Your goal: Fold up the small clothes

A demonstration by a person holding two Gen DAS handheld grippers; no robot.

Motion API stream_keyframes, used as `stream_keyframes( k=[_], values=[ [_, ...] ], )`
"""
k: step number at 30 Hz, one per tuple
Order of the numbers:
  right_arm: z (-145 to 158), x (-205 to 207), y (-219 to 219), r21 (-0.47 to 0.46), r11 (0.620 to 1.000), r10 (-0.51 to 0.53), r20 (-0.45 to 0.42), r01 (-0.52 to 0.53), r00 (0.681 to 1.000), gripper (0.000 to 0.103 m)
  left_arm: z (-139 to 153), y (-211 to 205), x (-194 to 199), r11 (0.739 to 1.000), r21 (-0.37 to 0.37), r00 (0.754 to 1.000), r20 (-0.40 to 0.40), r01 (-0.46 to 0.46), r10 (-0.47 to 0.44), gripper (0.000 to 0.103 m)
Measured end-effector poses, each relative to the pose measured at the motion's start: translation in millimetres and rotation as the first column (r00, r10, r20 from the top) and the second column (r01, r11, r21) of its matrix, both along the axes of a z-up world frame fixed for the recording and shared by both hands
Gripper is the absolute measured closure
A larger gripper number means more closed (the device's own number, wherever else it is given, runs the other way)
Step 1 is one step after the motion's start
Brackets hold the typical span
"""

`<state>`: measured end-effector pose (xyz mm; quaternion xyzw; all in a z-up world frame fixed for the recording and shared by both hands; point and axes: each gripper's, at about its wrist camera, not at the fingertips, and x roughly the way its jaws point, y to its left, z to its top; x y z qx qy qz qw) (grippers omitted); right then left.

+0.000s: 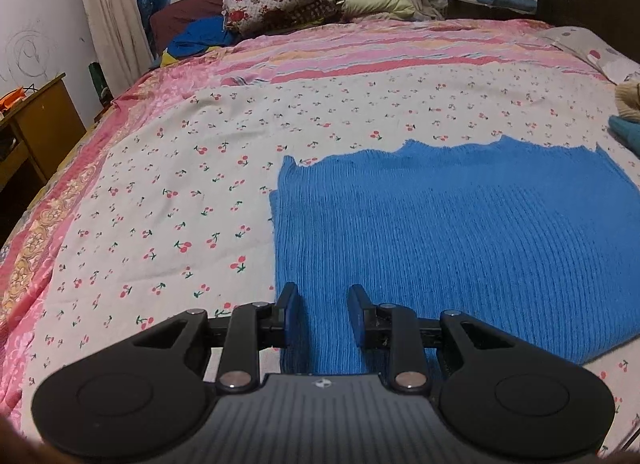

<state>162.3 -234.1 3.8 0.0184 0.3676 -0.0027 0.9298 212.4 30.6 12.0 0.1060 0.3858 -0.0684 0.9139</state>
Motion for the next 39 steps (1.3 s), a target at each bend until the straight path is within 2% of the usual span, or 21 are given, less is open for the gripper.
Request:
stream_keyframes(
  k=[2, 7, 12, 16, 20, 23, 27, 32, 39],
  values=[
    [-7, 3, -2, -0.005, 1.000, -0.008, -0.031, 0.008, 0.999, 0.083, 0, -1, -2, 1.000, 0.006, 1.000, -0.002, 0.001, -0.001, 0.069],
    [3, -4, -3, 0.009, 1.000, -0.009, 0.010, 0.009, 1.000, 0.082, 1, 7, -3, 1.000, -0.023, 1.000, -0.013, -0.016, 0.016, 0.069],
    [-9, 1, -7, 0.010, 1.000, -0.023, -0.046, 0.023, 0.999, 0.079, -1, 23, -4, 0.996, -0.058, 0.997, -0.039, -0.066, 0.064, 0.069],
    [2, -4, -7, 0.024, 0.999, -0.022, 0.008, 0.022, 1.000, 0.079, -1, 31, -10, 0.993, -0.084, 0.996, -0.046, -0.085, 0.081, 0.069],
    [-8, 2, -6, 0.015, 1.000, -0.021, -0.035, 0.022, 0.999, 0.079, -4, 42, -11, 0.984, -0.137, 0.992, -0.067, -0.117, 0.109, 0.069],
    [-4, -1, -6, 0.016, 1.000, -0.019, -0.013, 0.019, 1.000, 0.079, -5, 47, -12, 0.976, -0.172, 0.990, -0.078, -0.133, 0.121, 0.068],
    [-3, 0, -7, 0.020, 1.000, -0.022, -0.009, 0.022, 1.000, 0.079, -4, 45, -16, 0.976, -0.184, 0.991, -0.079, -0.118, 0.105, 0.067],
    [-1, -2, -2, 0.008, 1.000, -0.015, 0.003, 0.015, 1.000, 0.079, -13, 47, -16, 0.970, -0.212, 0.989, -0.119, -0.116, 0.092, 0.063],
    [-1, -7, 6, -0.006, 1.000, -0.005, 0.002, 0.005, 1.000, 0.078, -18, 58, -18, 0.946, -0.293, 0.985, -0.139, -0.141, 0.104, 0.061]
  ],
)
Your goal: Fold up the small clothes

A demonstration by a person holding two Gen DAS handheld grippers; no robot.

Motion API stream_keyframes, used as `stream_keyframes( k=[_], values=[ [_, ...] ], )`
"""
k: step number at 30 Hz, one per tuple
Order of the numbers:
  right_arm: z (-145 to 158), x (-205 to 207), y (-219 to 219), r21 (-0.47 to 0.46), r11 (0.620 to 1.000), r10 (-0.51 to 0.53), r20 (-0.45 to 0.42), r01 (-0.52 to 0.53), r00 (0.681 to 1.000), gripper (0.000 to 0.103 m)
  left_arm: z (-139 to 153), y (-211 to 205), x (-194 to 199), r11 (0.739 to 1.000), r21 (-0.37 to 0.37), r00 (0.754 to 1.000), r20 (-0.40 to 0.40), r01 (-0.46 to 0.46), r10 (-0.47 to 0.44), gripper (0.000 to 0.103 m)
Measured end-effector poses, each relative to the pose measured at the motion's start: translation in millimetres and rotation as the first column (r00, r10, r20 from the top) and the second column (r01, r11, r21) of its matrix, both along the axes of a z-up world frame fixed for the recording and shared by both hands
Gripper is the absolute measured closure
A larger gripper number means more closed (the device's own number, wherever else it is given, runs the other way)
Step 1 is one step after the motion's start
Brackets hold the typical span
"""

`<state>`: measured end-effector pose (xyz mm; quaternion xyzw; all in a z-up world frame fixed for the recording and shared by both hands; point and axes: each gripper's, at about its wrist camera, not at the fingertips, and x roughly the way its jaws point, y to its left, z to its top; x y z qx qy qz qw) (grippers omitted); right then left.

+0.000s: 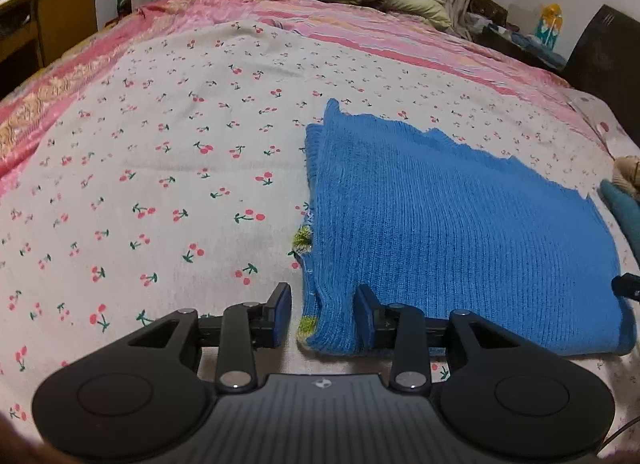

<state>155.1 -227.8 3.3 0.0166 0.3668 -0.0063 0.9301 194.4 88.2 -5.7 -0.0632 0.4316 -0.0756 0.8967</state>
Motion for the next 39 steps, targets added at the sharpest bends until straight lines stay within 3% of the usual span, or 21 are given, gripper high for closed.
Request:
stream_keyframes(
  k=[11, 20, 32, 39],
  values=[
    [6, -10, -19, 0.034, 0.995, -0.092, 0.008, 0.092, 0.996, 0.072, 6, -3, -10, 0.997, 0.068, 0.997, 0.065, 0.029, -0.033, 0.061],
    [-10, -1, -47, 0.158, 0.976, -0.142, -0.057, 0.150, 0.988, 0.067, 8, -4, -9, 0.998, 0.063, 0.997, 0.072, 0.022, -0.026, 0.061],
    [-14, 2, -63, 0.286, 0.940, -0.171, -0.072, 0.185, 0.983, 0.066, 4, -6, -5, 0.999, 0.046, 0.998, 0.057, 0.015, -0.017, 0.061],
    [0, -4, -52, 0.231, 0.959, -0.169, -0.008, 0.166, 0.986, 0.066, 2, 10, -15, 0.998, -0.044, 0.997, 0.050, -0.053, 0.055, 0.061]
  ],
)
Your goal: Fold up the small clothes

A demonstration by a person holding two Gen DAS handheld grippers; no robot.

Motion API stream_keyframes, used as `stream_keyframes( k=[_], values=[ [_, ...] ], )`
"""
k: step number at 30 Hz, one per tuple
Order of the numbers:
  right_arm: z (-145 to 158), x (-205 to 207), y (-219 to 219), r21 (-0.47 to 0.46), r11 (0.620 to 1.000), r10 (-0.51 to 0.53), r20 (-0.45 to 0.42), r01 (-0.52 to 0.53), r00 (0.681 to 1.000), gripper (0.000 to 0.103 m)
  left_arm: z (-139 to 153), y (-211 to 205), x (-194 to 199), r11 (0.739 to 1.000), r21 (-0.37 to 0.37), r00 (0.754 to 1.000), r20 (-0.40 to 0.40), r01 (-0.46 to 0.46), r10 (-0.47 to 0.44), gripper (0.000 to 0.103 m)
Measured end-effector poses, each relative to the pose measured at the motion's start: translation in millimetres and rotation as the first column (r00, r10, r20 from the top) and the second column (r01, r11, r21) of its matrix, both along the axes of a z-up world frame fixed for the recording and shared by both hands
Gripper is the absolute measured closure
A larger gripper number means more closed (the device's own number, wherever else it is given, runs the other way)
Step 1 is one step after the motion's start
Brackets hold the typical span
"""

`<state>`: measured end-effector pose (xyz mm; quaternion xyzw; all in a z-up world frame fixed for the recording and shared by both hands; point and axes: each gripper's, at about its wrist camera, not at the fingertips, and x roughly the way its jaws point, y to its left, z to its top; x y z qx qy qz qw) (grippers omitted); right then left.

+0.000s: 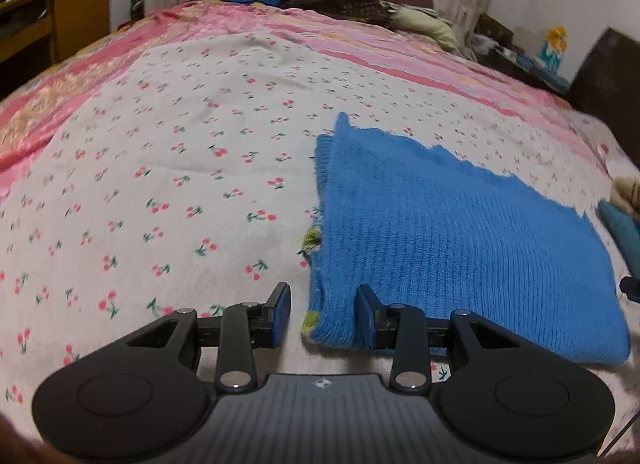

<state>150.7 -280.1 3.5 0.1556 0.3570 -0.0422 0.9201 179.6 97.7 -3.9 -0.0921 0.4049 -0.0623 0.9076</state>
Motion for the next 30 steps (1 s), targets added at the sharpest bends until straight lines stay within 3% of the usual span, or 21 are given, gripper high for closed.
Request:
stream_keyframes(
  k=[4, 8, 13, 24, 30],
  values=[
    [17, 2, 21, -0.049, 0.997, 0.058, 0.042, -0.056, 0.997, 0.065, 0, 1, -3, 1.000, -0.011, 1.000, 0.005, 0.000, 0.000, 0.061],
    [25, 17, 57, -0.077, 0.984, 0.163, 0.026, -0.161, 0.986, 0.065, -9, 1, -3, 0.998, -0.058, 1.000, -0.008, -0.016, 0.016, 0.060],
    [35, 44, 114, -0.121, 0.944, 0.307, -0.004, -0.305, 0.952, 0.065, -12, 12, -7, 0.989, -0.143, 0.999, -0.007, -0.044, 0.043, 0.060],
    [38, 100, 211, -0.168, 0.860, 0.477, -0.075, -0.483, 0.876, 0.065, -15, 8, -6, 0.993, -0.118, 0.999, 0.031, -0.007, 0.010, 0.061],
    [35, 119, 245, -0.163, 0.832, 0.516, -0.120, -0.529, 0.848, 0.065, -16, 8, -4, 0.992, -0.129, 0.999, 0.034, 0.003, 0.002, 0.071]
  ],
)
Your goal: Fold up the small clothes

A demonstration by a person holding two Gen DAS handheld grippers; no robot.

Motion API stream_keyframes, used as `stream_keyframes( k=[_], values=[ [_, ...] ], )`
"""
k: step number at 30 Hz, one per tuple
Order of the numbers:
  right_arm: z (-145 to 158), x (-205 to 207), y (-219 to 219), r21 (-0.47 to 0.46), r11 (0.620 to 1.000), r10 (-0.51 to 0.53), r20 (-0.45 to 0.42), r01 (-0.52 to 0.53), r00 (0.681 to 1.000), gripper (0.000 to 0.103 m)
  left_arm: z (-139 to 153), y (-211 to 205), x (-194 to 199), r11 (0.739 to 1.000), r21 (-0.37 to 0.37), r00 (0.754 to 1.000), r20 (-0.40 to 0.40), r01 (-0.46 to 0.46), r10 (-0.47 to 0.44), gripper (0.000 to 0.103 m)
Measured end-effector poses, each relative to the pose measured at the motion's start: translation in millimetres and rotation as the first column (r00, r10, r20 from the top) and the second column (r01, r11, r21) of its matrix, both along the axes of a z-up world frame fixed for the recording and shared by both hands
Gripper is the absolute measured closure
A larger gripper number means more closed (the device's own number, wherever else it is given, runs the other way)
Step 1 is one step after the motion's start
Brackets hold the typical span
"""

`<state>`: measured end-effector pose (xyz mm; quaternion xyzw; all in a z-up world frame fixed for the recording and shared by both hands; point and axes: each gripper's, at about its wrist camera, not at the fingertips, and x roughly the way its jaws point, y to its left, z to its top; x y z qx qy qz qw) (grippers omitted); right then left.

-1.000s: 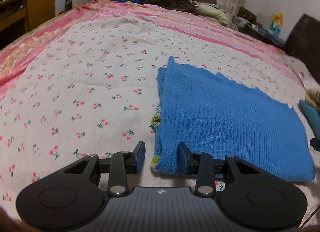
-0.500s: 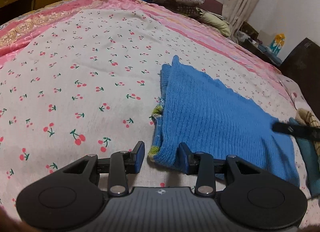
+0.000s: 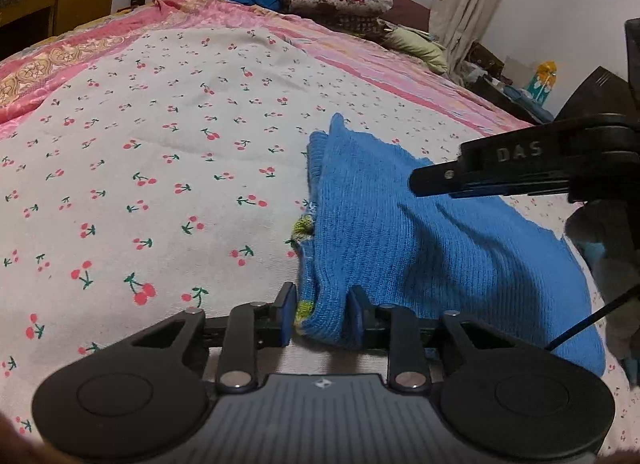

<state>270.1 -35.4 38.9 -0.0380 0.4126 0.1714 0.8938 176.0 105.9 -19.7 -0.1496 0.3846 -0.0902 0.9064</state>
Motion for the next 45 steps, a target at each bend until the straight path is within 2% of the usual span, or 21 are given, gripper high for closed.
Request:
stream_keyframes(
  k=[7, 16, 24, 28, 35, 38, 45],
  values=[
    [-11, 1, 13, -0.006, 1.000, 0.002, -0.025, -0.002, 1.000, 0.065, 1, -9, -2, 0.999, 0.033, 1.000, 0.011, 0.020, -0.020, 0.080],
    [-11, -4, 14, -0.014, 1.000, 0.011, -0.019, -0.011, 1.000, 0.065, 2, -6, 1, 1.000, 0.015, 1.000, 0.006, 0.020, -0.020, 0.082],
    [-14, -43, 8, -0.061, 0.995, 0.081, 0.053, -0.078, 0.995, 0.065, 18, 21, 6, 1.000, -0.014, 0.999, 0.035, -0.002, 0.002, 0.082],
    [-21, -68, 15, -0.098, 0.982, 0.170, 0.100, -0.161, 0.980, 0.065, 27, 34, 19, 1.000, -0.004, 0.998, 0.051, -0.026, 0.026, 0.082],
    [-41, -95, 41, -0.162, 0.946, 0.303, 0.134, -0.281, 0.943, 0.065, 23, 22, 47, 0.998, -0.042, 0.999, 0.027, 0.037, -0.036, 0.082],
    [-50, -99, 51, -0.206, 0.935, 0.322, 0.152, -0.289, 0.934, 0.062, 18, 17, 57, 0.996, -0.071, 0.999, 0.006, 0.047, -0.046, 0.081],
    [-63, -106, 66, -0.282, 0.923, 0.333, 0.240, -0.263, 0.912, 0.063, 13, 3, 62, 0.998, 0.003, 0.998, 0.018, 0.064, -0.064, 0.076]
  ],
)
